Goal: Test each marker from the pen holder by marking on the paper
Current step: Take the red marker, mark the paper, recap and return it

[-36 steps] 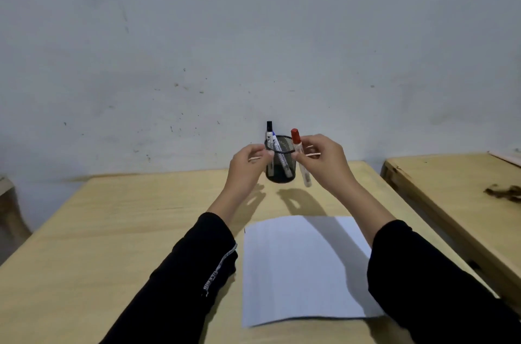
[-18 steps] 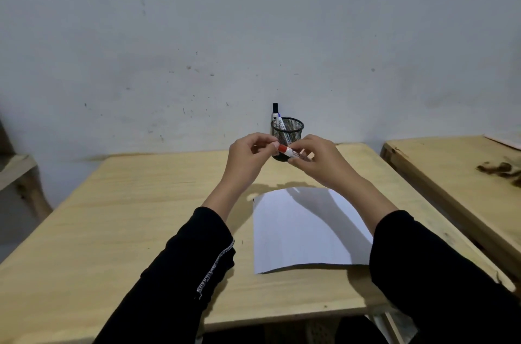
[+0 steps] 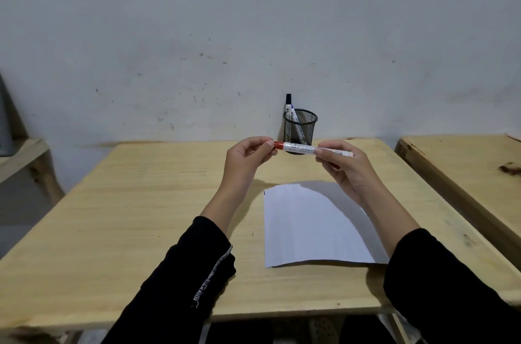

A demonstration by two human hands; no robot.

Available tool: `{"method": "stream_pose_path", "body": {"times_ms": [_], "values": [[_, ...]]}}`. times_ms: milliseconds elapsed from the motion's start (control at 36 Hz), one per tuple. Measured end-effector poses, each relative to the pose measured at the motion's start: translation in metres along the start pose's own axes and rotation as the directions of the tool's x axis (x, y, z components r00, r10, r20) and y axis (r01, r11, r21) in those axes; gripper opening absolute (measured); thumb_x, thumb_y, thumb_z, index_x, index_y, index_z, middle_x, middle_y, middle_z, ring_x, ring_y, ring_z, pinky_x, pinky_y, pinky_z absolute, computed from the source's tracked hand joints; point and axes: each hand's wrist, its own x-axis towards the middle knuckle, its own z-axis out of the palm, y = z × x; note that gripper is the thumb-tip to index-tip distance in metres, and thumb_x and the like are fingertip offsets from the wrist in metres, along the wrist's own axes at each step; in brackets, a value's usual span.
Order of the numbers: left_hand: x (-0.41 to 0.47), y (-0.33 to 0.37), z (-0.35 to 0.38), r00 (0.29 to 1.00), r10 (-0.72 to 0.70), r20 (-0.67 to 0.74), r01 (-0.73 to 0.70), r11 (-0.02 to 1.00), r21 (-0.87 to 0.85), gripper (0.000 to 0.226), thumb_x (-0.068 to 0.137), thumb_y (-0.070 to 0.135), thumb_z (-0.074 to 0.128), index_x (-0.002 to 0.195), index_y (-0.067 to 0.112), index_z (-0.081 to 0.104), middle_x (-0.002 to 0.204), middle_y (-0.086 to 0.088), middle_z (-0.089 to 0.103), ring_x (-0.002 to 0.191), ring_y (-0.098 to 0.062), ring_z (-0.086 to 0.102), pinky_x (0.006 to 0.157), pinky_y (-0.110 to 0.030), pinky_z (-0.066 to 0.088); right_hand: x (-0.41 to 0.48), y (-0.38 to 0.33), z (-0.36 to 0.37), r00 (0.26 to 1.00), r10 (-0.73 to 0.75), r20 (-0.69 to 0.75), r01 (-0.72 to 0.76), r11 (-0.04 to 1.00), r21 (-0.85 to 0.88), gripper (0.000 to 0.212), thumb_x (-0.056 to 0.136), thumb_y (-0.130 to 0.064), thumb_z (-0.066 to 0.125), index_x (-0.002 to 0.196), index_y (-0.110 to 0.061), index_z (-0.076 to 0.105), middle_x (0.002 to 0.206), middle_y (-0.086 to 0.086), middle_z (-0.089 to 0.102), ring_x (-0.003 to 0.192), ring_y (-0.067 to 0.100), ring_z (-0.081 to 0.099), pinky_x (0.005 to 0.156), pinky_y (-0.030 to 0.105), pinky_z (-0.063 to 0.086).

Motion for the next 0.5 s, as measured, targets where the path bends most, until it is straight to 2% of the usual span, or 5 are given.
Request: {"method": "stream_pose_path", "body": {"times_ms": [167,389,500], "values": [[0.0,-0.001,0.001,1.0,-0.017,0.003,0.017,1.0,-0.025,0.006,0.086,0.003,0.063,0.087,0.007,0.067,0.079,-0.005,0.068,0.068,-0.009,0.067,0.074,-0.016,0.054,0.001,0.011,0.019,0.995,0.086,-0.057,-0.058,0.921,0.386,0.009,0.083,-0.001,0.063,0.082,-0.009,0.065,0.064,-0.002,0.065,0.06,0.004,0.063,0.057,0.009,0.051],[-0.004,0.0,0.008,0.996,0.048,0.072,-0.055,0.994,0.095,0.013,0.086,0.002,0.063,0.096,0.009,0.067,0.081,-0.004,0.068,0.072,-0.008,0.066,0.08,-0.017,0.054,0.007,0.019,0.043,0.995,0.096,-0.027,-0.079,0.922,0.379,0.003,0.086,-0.004,0.063,0.086,-0.005,0.065,0.07,0.002,0.063,0.059,0.004,0.062,0.059,0.009,0.051],[-0.002,0.002,0.001,0.991,0.104,0.088,-0.12,0.971,0.205,0.014,0.083,0.002,0.066,0.088,0.014,0.07,0.075,0.002,0.069,0.069,-0.005,0.064,0.076,-0.016,0.052,0.01,0.018,0.045,0.997,0.076,-0.001,-0.071,0.94,0.335,0.004,0.087,-0.004,0.061,0.084,-0.006,0.064,0.074,0.003,0.06,0.057,0.003,0.06,0.058,0.008,0.05]]}}
